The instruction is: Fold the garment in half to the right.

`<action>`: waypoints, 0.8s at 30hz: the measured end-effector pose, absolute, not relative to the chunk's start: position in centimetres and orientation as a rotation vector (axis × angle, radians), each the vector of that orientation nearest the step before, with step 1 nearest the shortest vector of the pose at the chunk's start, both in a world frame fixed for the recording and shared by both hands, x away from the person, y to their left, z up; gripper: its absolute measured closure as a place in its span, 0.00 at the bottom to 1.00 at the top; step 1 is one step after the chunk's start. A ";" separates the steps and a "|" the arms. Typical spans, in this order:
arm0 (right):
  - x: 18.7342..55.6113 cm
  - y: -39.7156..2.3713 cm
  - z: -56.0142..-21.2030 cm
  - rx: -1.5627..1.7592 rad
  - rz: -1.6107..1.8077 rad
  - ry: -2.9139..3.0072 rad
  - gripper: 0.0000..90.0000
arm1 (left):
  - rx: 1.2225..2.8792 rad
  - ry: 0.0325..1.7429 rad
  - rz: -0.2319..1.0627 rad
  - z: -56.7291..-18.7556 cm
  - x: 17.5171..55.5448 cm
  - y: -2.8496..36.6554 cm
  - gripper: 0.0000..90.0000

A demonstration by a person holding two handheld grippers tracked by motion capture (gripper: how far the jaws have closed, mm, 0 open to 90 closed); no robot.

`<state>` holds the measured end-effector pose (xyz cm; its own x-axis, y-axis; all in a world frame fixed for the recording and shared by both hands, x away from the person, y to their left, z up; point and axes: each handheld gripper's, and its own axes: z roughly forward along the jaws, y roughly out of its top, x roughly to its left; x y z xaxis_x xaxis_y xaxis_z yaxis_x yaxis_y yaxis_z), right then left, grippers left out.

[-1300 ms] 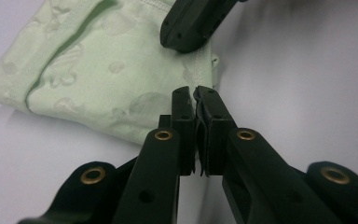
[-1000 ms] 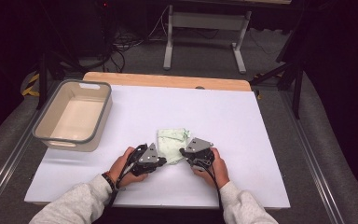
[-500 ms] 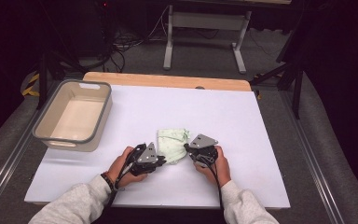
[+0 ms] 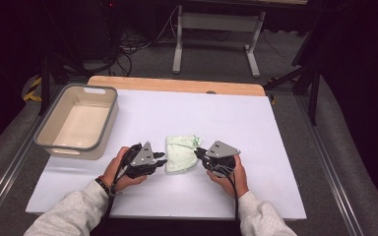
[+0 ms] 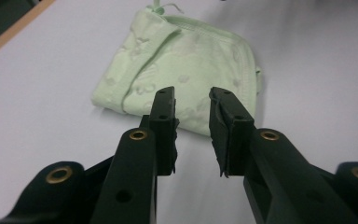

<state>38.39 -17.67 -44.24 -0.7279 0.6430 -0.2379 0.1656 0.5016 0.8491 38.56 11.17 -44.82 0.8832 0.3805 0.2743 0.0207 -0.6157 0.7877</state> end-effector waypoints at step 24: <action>36.3 -19.5 -43.0 0.601 1.234 2.128 0.48 | 2.104 0.356 0.594 -44.2 38.4 14.1 0.37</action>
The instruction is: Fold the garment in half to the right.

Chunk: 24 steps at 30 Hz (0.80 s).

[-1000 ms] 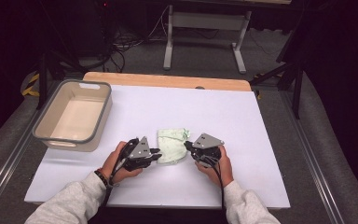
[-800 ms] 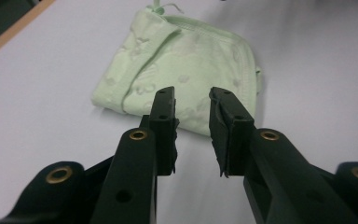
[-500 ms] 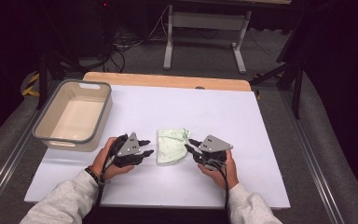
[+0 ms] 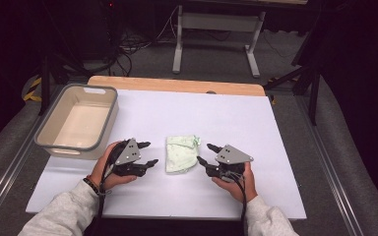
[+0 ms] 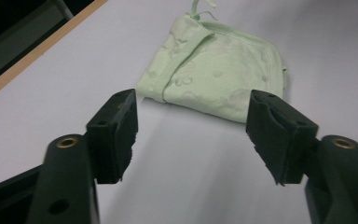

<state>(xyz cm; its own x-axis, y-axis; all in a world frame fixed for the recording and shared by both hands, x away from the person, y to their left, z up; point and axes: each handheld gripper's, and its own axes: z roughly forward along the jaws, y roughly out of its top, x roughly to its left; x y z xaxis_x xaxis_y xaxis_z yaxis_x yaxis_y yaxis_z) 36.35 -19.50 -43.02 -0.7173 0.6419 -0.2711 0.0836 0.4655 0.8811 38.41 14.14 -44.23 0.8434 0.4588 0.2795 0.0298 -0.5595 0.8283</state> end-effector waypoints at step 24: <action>34.3 -21.3 -43.4 0.617 1.214 2.045 0.22 | 1.995 0.410 0.618 -44.9 36.5 16.1 0.13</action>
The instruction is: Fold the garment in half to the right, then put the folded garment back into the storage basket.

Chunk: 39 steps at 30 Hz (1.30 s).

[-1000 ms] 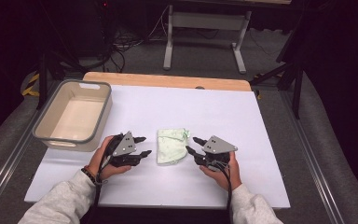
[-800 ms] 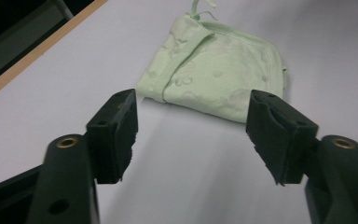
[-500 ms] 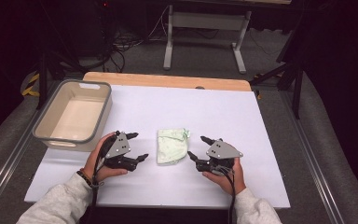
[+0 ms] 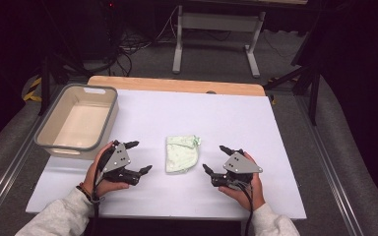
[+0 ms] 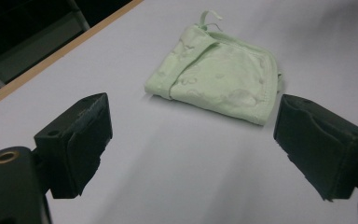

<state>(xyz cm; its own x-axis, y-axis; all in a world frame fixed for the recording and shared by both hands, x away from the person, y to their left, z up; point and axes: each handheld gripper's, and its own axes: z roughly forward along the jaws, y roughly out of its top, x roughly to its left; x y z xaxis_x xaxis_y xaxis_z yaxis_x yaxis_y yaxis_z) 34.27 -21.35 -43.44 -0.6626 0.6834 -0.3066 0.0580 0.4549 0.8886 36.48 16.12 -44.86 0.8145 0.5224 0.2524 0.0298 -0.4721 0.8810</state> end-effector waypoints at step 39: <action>32.5 -23.6 -45.0 0.674 1.193 2.023 0.18 | 2.015 0.499 0.503 -46.8 35.0 17.4 0.09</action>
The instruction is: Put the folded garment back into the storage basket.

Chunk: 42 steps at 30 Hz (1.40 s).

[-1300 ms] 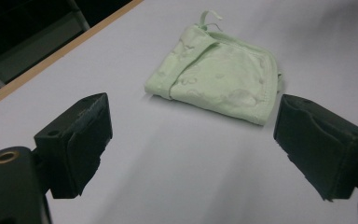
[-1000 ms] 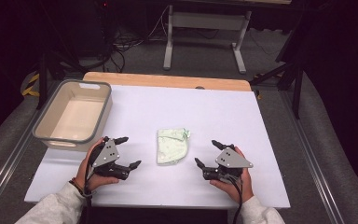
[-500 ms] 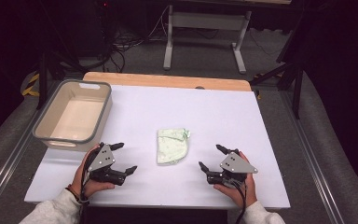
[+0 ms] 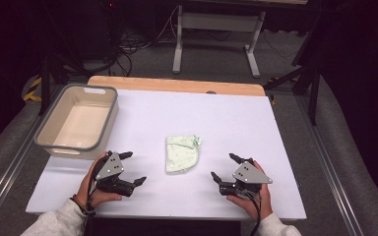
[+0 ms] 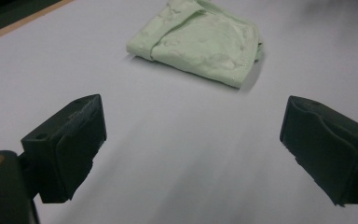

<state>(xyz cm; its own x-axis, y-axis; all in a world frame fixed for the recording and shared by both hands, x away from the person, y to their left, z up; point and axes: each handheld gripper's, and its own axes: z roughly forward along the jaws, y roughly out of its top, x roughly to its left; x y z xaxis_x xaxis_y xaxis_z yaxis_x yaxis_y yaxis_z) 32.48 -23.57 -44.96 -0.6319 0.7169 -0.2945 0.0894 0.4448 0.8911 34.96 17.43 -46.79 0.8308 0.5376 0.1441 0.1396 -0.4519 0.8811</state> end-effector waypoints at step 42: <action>32.5 -23.9 -45.4 0.711 1.101 2.026 0.19 | 2.096 0.708 0.177 -47.2 44.5 8.9 0.08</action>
